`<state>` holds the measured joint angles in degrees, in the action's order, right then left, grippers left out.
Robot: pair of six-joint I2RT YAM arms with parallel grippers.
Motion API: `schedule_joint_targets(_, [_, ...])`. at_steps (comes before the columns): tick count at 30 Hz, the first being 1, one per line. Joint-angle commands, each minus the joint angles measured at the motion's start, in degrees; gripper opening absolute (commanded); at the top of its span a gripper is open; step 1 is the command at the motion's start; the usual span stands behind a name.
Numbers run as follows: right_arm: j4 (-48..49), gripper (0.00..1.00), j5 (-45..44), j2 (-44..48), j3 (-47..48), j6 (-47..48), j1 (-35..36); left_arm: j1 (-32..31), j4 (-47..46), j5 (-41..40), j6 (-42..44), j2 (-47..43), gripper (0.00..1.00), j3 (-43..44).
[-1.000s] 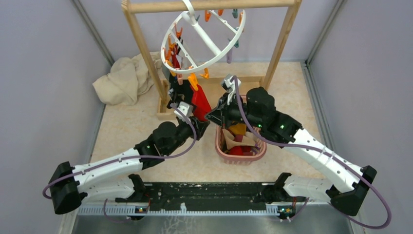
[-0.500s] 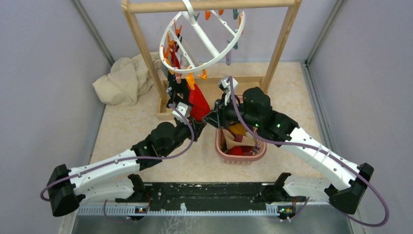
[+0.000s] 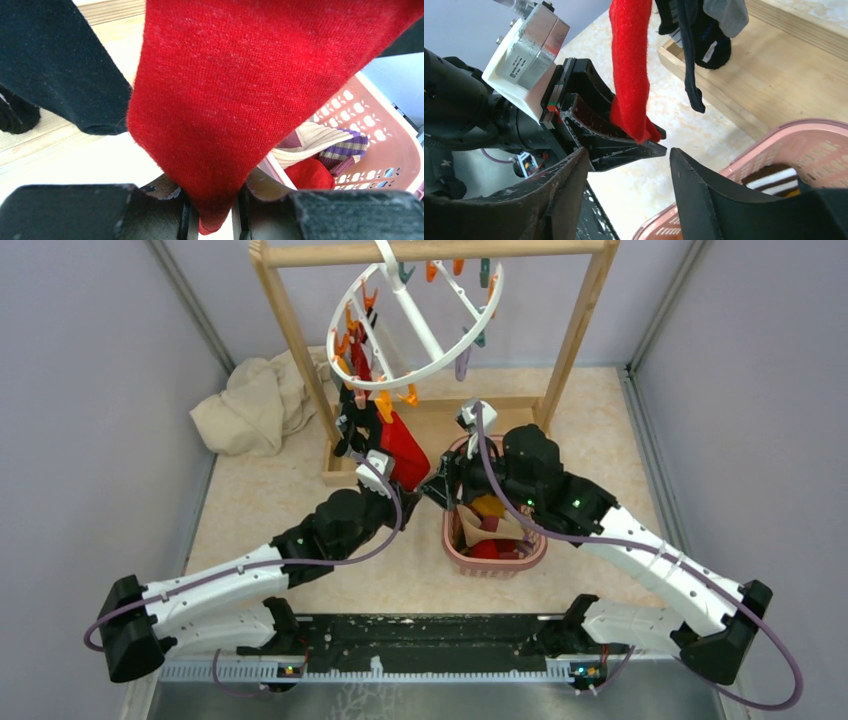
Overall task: Remove the socks clipped to the hanger
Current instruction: Remove the sock from the hanger.
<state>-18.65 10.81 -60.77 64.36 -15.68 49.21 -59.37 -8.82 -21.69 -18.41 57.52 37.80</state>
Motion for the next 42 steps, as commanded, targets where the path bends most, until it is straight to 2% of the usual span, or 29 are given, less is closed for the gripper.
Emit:
schedule_joint_targets(1, [2.77,0.65,-2.41,3.45,-0.48,0.9,-0.17,-0.03,0.35,-0.41,-0.4,0.85,0.31,2.32])
schedule_joint_targets(5, [3.75,0.7,-3.26,4.32,-1.63,0.95,-0.16,0.04,0.75,-0.37,-0.51,1.19,0.31,2.79])
schedule_joint_targets(7, [3.51,0.8,-3.77,4.41,-1.55,1.08,-0.17,0.0,0.55,-0.37,-0.72,0.98,0.31,2.56])
schedule_joint_targets(8, [3.39,0.89,-4.16,4.58,-1.6,1.09,-0.17,-0.04,0.41,-0.41,-0.86,0.87,0.31,2.35])
schedule_joint_targets(9, [3.23,0.91,-4.65,4.72,-1.67,1.03,-0.17,0.02,0.32,-0.45,-0.91,0.71,0.31,2.26])
schedule_joint_targets(21, [1.18,0.98,-10.6,8.05,-3.35,-2.68,-0.17,0.05,-0.02,-0.2,-1.18,0.47,0.32,1.75])
schedule_joint_targets(26, [2.73,0.99,-12.05,10.42,-4.55,-4.12,-0.17,0.06,-0.28,-0.02,-1.18,0.61,0.32,1.7])
schedule_joint_targets(32, [6.93,0.98,-9.63,13.47,-7.1,-4.34,-0.21,0.05,-0.4,-0.02,-1.11,0.58,0.32,1.71])
schedule_joint_targets(42, [4.71,0.97,-11.64,12.47,-5.74,-2.69,-0.17,0.07,-0.36,0.2,-1.09,0.58,0.33,1.77])
